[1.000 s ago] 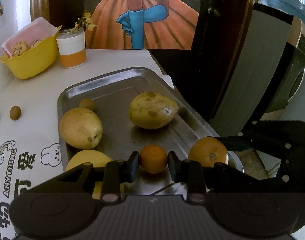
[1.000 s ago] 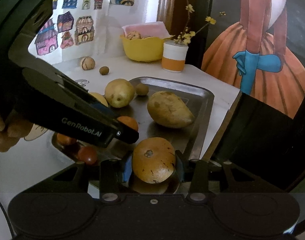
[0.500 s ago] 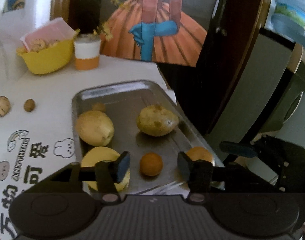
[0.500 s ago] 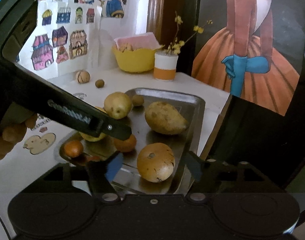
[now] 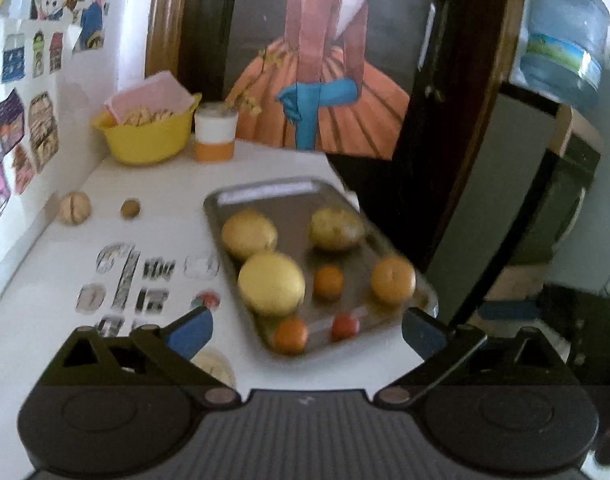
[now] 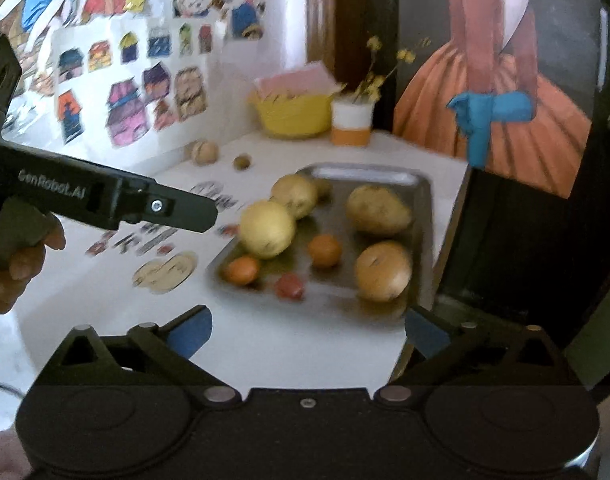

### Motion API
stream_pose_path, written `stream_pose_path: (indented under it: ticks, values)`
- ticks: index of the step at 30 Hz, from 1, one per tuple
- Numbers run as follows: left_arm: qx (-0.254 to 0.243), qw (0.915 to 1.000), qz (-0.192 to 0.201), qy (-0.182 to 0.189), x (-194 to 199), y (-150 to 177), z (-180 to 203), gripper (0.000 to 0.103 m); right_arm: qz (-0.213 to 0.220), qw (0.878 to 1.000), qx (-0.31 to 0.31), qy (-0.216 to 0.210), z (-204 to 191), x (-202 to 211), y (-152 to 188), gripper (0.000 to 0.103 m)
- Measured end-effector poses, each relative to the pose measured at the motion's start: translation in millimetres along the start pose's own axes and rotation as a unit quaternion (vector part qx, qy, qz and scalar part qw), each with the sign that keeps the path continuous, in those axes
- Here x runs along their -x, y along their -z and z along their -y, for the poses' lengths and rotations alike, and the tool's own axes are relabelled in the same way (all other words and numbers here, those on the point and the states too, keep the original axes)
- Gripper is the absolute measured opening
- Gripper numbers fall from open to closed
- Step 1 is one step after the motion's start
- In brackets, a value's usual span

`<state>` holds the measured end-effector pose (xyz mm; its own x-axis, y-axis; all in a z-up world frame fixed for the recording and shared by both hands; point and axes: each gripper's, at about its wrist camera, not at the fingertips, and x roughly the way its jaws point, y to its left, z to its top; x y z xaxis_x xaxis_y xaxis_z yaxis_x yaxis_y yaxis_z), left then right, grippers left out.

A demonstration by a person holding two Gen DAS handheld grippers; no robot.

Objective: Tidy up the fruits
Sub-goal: 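Withdraw both open tools and reach toward the striped fruit and olive-green fruit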

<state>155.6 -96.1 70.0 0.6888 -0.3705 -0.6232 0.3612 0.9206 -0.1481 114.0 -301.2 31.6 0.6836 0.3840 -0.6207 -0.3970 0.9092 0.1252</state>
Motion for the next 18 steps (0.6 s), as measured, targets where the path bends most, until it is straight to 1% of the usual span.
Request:
stream_pose_path:
  ticks: [3,7,11,13,15,18]
  values:
    - [-0.015,0.9998,-0.013,-0.006,19.0,15.9,-6.9,0.103,-0.020,1.000,-0.004,-0.018,-15.6,12.4,1.8,0.102]
    - [-0.016,0.9990,-0.035,-0.022,40.8,31.5,-18.7,0.103,-0.041,0.999,0.001,-0.030,-39.3,22.0,-1.0,0.102]
    - [0.014,0.9983,-0.050,-0.026,59.3,39.2,-43.0,0.103,-0.043,0.998,0.023,-0.045,-65.9,29.1,-11.6,0.102]
    - [0.033,0.9973,-0.059,-0.031,67.6,39.9,-58.2,0.103,-0.045,0.997,0.029,-0.063,-78.8,31.0,-21.0,0.102]
    - [0.048,0.9962,-0.057,-0.045,77.0,38.1,-74.1,0.102,-0.044,0.995,0.033,-0.087,-91.8,32.1,-33.3,0.102]
    - [0.059,0.9941,-0.041,-0.082,89.7,30.0,-98.3,0.103,-0.034,0.992,0.037,-0.114,-108.4,33.2,-61.2,0.102]
